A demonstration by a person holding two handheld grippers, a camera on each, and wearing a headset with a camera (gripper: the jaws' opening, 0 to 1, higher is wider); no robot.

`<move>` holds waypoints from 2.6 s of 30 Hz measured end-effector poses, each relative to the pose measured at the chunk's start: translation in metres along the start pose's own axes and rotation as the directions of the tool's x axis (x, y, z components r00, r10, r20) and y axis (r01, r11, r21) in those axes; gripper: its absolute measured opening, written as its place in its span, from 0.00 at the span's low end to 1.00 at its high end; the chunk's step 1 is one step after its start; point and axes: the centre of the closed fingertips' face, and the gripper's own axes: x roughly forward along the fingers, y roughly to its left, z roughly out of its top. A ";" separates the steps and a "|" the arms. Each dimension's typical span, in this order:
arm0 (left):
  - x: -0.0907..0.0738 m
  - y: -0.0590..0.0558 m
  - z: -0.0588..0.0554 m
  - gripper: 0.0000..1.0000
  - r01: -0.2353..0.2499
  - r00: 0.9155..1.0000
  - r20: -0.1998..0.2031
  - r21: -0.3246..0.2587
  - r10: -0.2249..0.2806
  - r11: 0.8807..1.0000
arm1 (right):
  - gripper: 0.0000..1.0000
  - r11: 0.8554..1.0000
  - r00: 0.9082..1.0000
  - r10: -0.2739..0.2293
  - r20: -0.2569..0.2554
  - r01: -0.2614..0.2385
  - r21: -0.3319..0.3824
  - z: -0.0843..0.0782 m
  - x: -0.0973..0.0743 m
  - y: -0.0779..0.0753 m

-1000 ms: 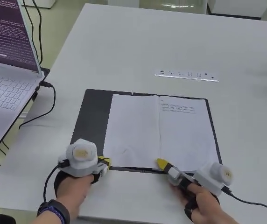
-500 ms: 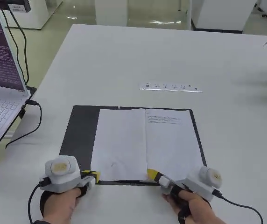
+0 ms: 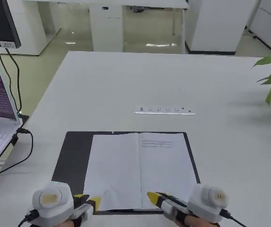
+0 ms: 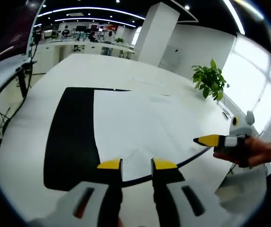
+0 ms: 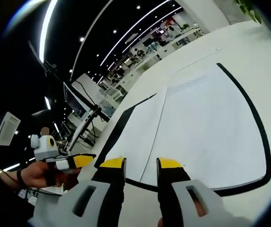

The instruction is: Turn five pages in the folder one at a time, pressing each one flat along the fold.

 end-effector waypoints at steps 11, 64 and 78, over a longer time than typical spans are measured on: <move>-0.013 -0.001 0.026 0.32 -0.019 0.999 0.034 0.094 0.016 0.995 | 0.37 0.995 0.999 -0.032 0.007 0.032 -0.095 0.022 -0.027 -0.012; -0.063 -0.021 0.039 0.73 0.043 0.999 0.008 0.258 -0.046 0.965 | 0.70 0.960 0.980 -0.155 0.124 0.179 -0.215 0.048 -0.159 -0.038; -0.033 -0.064 0.046 0.72 0.132 0.991 -0.037 0.296 -0.127 0.946 | 0.71 0.967 0.983 -0.150 0.106 0.168 -0.190 0.036 -0.168 -0.042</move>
